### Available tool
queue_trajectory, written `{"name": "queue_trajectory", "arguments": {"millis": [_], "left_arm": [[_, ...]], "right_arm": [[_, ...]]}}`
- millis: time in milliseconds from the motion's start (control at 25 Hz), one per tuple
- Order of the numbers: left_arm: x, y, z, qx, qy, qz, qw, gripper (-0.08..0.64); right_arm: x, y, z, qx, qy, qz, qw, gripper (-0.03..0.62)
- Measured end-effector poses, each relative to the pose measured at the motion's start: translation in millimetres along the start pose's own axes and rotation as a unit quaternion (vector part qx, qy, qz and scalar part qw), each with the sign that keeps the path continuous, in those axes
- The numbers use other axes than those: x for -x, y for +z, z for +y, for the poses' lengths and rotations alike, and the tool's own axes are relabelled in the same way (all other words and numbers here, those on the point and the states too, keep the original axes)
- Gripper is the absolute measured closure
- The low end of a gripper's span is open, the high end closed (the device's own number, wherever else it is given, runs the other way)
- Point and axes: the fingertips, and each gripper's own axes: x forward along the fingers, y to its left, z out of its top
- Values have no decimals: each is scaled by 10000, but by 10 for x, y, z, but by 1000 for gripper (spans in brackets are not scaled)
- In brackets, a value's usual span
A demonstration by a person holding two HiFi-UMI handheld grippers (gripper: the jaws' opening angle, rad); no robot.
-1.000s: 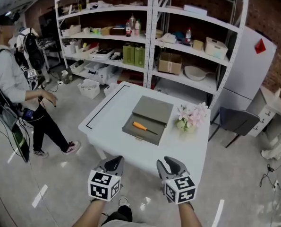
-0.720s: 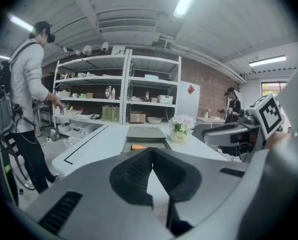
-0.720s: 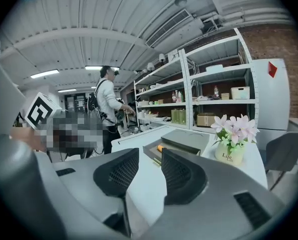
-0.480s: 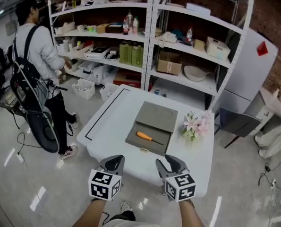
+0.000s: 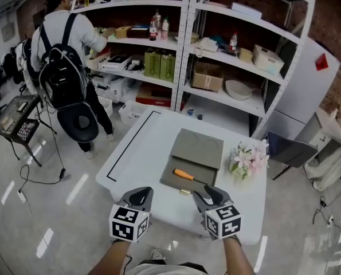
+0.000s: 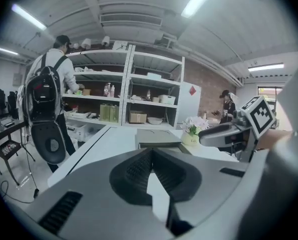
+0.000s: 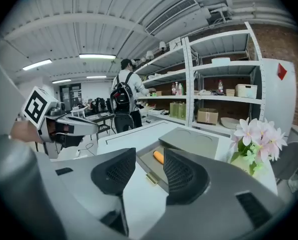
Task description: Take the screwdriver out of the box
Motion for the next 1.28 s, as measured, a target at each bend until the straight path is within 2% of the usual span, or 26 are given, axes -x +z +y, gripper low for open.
{"name": "queue_trajectory", "arguments": {"millis": [480, 800, 1280], "left_arm": [[-312, -10, 320, 30, -116, 55, 9999, 557], [-590, 25, 500, 46, -10, 127, 9999, 557], [-1127, 29, 716, 204, 95, 372, 9991, 557]], "right_arm": [[-519, -23, -184, 386, 151, 553, 9976, 411], [-908, -87, -315, 662, 484, 964, 9920, 411], [-1489, -370, -325, 1273, 1302, 1844, 9658, 407]]}}
